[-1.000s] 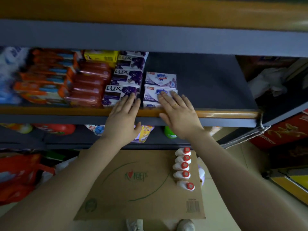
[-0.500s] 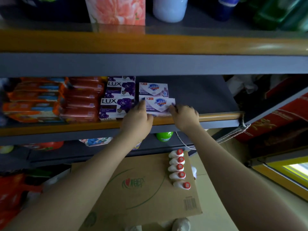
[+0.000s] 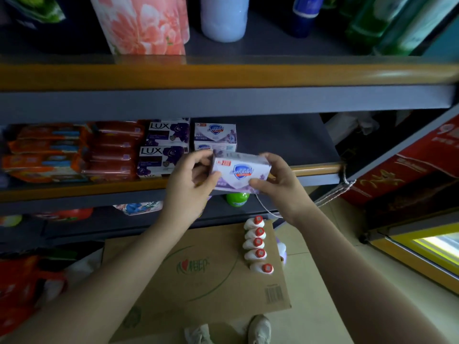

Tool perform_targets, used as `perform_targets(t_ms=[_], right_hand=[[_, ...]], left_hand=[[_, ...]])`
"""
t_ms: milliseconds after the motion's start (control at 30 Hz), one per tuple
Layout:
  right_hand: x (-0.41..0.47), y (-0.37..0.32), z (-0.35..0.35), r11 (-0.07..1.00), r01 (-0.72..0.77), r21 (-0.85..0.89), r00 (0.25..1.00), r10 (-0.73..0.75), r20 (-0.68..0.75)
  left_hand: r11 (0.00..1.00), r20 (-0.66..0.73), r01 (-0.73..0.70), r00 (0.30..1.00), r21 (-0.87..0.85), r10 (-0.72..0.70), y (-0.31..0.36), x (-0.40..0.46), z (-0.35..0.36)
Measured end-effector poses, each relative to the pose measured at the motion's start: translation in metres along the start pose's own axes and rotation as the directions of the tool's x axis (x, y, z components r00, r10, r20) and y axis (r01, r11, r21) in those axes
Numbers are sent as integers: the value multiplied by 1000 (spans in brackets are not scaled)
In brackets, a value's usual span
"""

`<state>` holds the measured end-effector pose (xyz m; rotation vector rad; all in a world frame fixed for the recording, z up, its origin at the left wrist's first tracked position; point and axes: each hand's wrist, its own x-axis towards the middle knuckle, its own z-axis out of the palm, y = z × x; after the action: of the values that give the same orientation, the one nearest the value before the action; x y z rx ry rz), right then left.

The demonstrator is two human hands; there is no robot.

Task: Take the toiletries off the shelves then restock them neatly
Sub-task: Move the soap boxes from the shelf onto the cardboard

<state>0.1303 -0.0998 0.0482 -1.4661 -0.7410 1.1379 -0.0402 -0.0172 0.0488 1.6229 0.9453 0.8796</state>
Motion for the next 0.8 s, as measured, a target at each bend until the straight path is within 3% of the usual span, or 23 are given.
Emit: perform_targets(t_ms=[67, 167, 333, 433, 533, 633, 700, 767, 800], right_hand=[[-10, 0, -5, 1000, -1, -15, 998, 2, 55], [-24, 0, -15, 999, -42, -26, 993, 44, 105], [-42, 1, -29, 972, -194, 135, 962, 161, 222], [-51, -7, -38, 993, -101, 63, 982, 90, 166], [-60, -18, -48, 973, 97, -212, 992, -75, 106], [-70, -22, -57, 878, 231, -420, 973, -201, 115], [-75, -23, -66, 844, 288, -452, 957, -245, 153], [-82, -22, -76, 833, 335, -440, 940, -261, 221], [-85, -21, -80, 834, 349, -426, 932, -264, 246]], left_hand=[[994, 35, -54, 998, 94, 51, -1, -11, 0], [986, 23, -16, 1000, 168, 12, 10, -31, 5], [976, -35, 21, 999, 218, -13, 32, -54, 17], [977, -40, 113, 993, 179, -108, 39, -63, 25], [963, 19, 270, 963, -15, -270, 38, -68, 34], [852, 93, 432, 901, -297, -425, 42, -78, 50], [675, 175, 577, 804, -459, -568, 45, -83, 62], [558, 276, 689, 710, -463, -648, 45, -87, 72], [553, 314, 714, 692, -429, -650, 46, -89, 76]])
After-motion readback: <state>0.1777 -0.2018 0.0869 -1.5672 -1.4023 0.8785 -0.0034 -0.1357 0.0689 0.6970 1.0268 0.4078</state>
